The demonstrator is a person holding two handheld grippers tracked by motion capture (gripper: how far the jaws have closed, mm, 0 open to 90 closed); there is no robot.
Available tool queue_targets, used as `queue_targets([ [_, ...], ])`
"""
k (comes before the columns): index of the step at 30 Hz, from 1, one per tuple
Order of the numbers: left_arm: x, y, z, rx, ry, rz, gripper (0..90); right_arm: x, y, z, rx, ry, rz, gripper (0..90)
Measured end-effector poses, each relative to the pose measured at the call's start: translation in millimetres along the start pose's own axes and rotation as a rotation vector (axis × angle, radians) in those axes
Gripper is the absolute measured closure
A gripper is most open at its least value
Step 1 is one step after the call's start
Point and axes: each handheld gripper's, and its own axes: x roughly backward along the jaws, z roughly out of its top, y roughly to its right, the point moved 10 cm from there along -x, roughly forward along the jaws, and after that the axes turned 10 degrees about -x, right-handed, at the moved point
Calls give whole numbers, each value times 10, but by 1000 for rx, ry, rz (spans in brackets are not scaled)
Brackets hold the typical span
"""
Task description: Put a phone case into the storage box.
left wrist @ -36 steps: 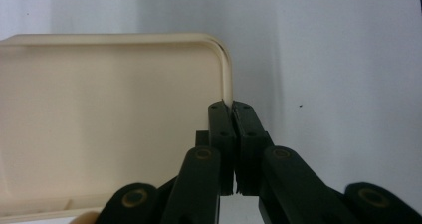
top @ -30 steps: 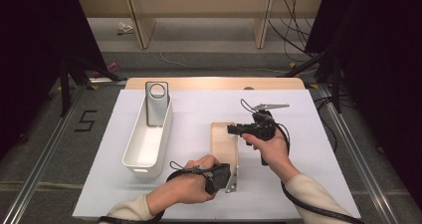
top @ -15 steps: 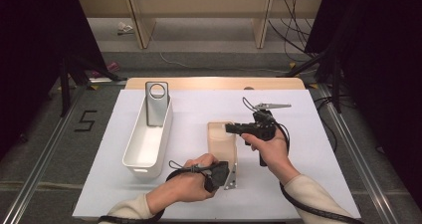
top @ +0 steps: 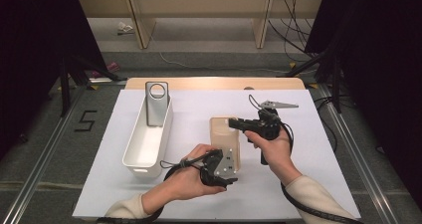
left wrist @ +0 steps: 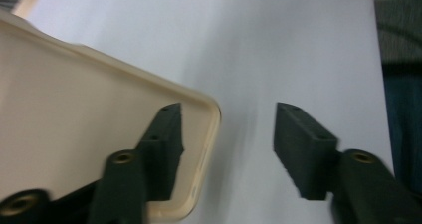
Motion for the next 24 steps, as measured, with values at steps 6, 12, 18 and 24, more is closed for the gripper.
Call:
queue_targets([
  [6, 94, -245, 15, 63, 66, 116, 149, 49, 28, 52, 3, 35, -8, 810],
  [12, 263, -511, 10, 214, 163, 201, 89, 72, 31, 64, 6, 50, -18, 809],
  [18, 444, -790, -97, 354, 200, 282, 119, 77, 42, 69, 8, 55, -23, 809],
  [24, 495, -937, -229, 451, 216, 322, 148, 74, 39, 72, 7, 59, -26, 809],
])
